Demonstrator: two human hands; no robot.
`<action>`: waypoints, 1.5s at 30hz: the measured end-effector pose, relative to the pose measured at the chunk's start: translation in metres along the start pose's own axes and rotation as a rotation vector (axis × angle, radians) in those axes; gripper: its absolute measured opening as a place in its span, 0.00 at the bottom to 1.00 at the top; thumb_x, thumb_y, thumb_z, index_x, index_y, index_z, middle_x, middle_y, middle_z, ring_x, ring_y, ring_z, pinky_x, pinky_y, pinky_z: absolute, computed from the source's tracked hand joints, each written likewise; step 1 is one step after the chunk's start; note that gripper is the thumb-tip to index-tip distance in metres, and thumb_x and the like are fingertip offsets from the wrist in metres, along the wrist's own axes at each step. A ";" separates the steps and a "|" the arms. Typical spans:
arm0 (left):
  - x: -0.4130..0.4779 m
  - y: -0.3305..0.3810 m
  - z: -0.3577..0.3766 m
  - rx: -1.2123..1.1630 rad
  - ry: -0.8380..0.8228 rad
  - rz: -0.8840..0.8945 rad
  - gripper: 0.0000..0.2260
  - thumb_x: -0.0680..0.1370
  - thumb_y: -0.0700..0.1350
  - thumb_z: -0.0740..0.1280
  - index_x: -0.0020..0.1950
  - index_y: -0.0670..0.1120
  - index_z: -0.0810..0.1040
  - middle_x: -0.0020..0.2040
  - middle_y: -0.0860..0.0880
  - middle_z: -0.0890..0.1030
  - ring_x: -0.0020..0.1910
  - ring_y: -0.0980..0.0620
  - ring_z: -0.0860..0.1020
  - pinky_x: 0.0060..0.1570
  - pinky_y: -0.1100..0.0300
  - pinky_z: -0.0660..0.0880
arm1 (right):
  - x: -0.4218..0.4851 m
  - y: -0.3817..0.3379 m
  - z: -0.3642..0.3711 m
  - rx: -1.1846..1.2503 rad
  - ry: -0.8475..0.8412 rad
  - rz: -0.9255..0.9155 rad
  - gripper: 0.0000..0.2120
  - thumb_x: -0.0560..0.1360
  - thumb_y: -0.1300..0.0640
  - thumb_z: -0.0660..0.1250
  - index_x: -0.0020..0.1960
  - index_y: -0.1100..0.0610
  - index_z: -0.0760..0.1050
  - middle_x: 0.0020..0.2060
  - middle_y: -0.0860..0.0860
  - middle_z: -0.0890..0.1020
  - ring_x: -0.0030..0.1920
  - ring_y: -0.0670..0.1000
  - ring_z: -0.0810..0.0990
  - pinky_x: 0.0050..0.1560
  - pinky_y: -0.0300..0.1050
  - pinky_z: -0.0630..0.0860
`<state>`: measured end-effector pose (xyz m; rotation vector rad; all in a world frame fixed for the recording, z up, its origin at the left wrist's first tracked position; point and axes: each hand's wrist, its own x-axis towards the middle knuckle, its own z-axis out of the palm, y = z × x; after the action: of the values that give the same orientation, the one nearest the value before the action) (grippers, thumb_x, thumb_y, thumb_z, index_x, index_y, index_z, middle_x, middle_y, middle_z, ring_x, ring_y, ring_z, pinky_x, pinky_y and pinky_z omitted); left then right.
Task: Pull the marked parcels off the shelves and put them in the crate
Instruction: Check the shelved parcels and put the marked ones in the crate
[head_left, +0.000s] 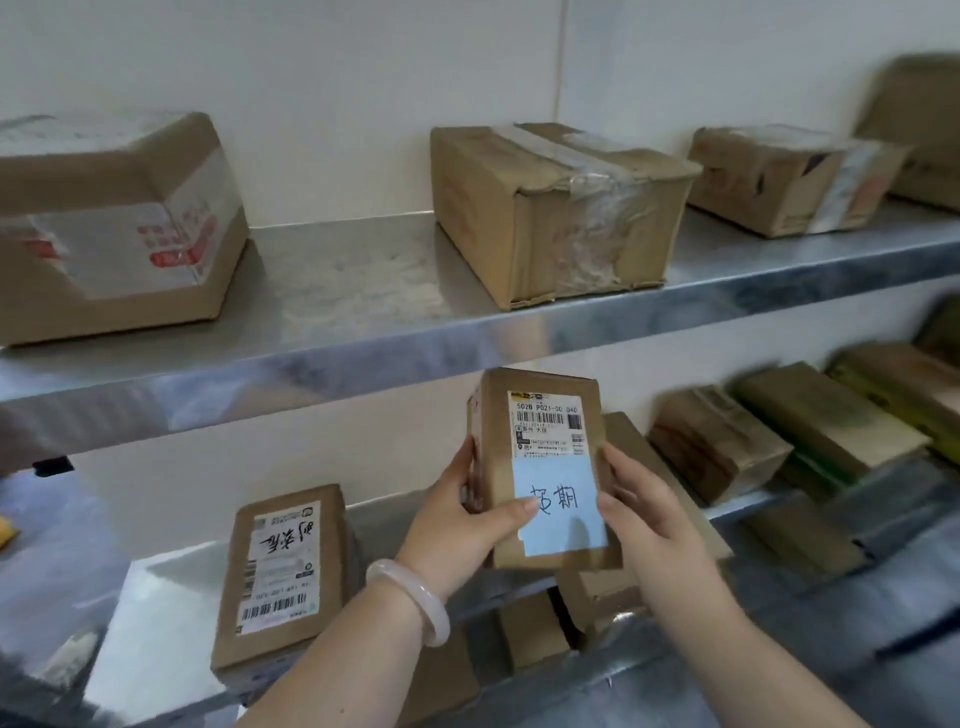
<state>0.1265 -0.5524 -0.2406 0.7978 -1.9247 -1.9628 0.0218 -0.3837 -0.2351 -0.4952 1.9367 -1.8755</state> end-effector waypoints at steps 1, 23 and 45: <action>0.002 0.002 0.008 -0.012 -0.054 0.002 0.28 0.70 0.50 0.78 0.56 0.73 0.67 0.43 0.72 0.80 0.43 0.69 0.81 0.36 0.68 0.78 | -0.007 -0.001 -0.010 -0.014 0.040 -0.010 0.21 0.77 0.59 0.67 0.64 0.37 0.74 0.55 0.40 0.82 0.56 0.40 0.80 0.45 0.36 0.80; -0.175 0.022 0.391 0.027 -1.094 0.181 0.41 0.68 0.44 0.79 0.75 0.62 0.61 0.62 0.59 0.77 0.61 0.59 0.77 0.56 0.58 0.79 | -0.369 -0.025 -0.297 -0.791 0.943 0.084 0.43 0.61 0.25 0.66 0.71 0.25 0.51 0.73 0.27 0.51 0.72 0.29 0.46 0.72 0.42 0.53; -0.502 -0.010 0.576 0.182 -2.306 -0.048 0.36 0.69 0.46 0.79 0.71 0.65 0.66 0.54 0.57 0.82 0.49 0.57 0.84 0.41 0.59 0.81 | -0.620 -0.050 -0.235 -0.602 2.046 0.781 0.49 0.54 0.20 0.64 0.68 0.20 0.43 0.64 0.14 0.44 0.62 0.18 0.40 0.70 0.44 0.54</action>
<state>0.2118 0.2044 -0.1777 -2.6291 -2.3728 -2.5948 0.4323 0.1341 -0.1564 2.5559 2.6744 -0.7926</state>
